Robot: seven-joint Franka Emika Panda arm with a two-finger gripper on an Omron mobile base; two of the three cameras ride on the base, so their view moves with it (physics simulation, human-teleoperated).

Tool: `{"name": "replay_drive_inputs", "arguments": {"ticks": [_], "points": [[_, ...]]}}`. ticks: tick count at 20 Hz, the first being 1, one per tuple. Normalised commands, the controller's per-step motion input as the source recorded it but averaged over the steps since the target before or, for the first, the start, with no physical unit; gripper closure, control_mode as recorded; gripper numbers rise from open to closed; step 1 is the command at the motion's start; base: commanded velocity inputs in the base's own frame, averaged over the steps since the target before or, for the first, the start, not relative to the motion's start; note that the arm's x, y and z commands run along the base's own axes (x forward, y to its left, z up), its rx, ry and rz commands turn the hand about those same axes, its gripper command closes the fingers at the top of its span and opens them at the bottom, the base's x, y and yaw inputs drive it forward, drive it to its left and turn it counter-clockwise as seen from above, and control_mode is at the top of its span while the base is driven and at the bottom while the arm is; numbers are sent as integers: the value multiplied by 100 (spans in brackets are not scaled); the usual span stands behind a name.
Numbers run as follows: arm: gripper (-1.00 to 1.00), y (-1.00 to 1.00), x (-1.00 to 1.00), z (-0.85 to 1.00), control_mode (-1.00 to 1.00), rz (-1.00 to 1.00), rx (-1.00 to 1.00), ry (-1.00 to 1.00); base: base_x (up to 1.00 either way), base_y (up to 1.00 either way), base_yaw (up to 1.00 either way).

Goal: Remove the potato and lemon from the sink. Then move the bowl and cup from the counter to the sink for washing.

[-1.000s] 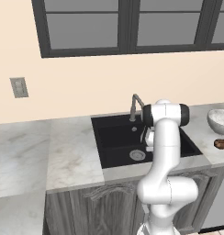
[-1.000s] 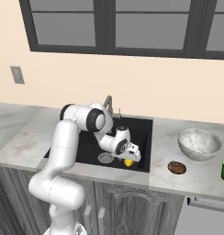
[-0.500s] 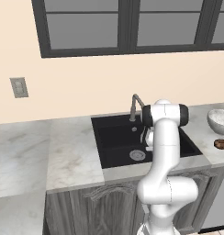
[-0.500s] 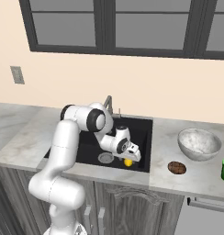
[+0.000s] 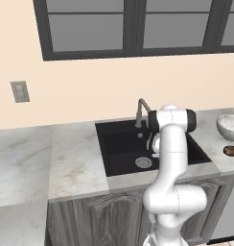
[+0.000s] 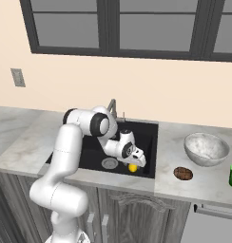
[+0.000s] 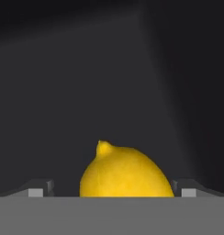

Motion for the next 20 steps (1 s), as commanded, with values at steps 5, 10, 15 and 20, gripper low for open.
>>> {"name": "replay_drive_inputs", "arguments": {"ticks": [5,10,15,20], "points": [[100,-17,-1,-19,-100,-3,0,2,0,0,0],[100,-21,-3,-18,-100,-3,0,3,0,0,0],[100,-24,-7,-16,-100,-1,0,2,0,0,0],[100,-21,-7,-7,-100,-1,0,0,0,0,0]]}}
